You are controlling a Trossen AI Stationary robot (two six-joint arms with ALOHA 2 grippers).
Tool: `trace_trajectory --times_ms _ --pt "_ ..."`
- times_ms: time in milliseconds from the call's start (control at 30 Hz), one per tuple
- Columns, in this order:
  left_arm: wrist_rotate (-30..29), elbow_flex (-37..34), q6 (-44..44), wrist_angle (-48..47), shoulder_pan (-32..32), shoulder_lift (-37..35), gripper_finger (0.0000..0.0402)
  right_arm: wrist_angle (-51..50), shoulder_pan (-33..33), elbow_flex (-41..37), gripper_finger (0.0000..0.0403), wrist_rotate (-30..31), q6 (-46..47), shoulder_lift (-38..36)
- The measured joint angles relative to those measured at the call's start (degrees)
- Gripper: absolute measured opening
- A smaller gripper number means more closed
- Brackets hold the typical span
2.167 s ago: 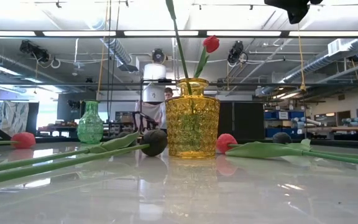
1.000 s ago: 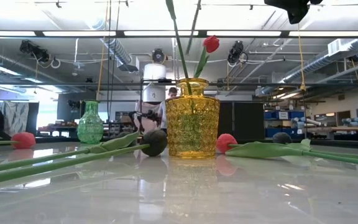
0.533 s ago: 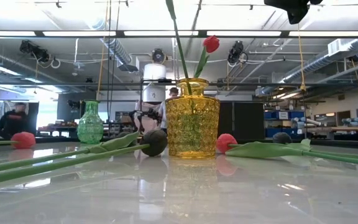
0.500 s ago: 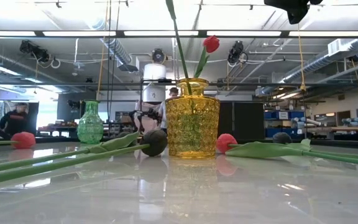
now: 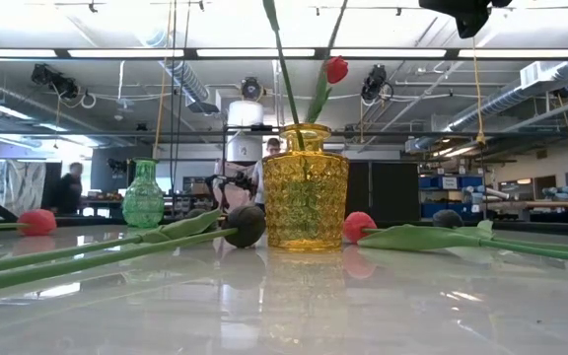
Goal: Sort flowers into vase by color
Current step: Put the left orange flower into the yellow vase
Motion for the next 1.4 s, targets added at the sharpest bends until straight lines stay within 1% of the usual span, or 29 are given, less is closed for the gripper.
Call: trace_trajectory --times_ms 400,467,967,1233,1400 --pt "-0.1 0.0 -2.1 -0.8 0.4 0.5 0.0002 0.2 0.0 0.0 0.0203 0.0 0.0 0.0" --pt "-1.0 0.0 -3.0 -1.9 0.4 0.5 0.0002 0.2 0.0 0.0 0.0203 0.0 0.0 0.0" --pt "-1.4 0.0 -3.0 -2.1 0.3 0.5 0.0002 0.2 0.0 0.0 0.0203 0.0 0.0 0.0" --pt "-1.6 0.0 -5.9 -3.2 0.3 0.5 0.0002 0.2 0.0 0.0 0.0203 0.0 0.0 0.0" --pt "-2.8 0.0 -5.1 -3.2 0.0 0.5 0.0002 0.2 0.0 0.0 0.0203 0.0 0.0 0.0"
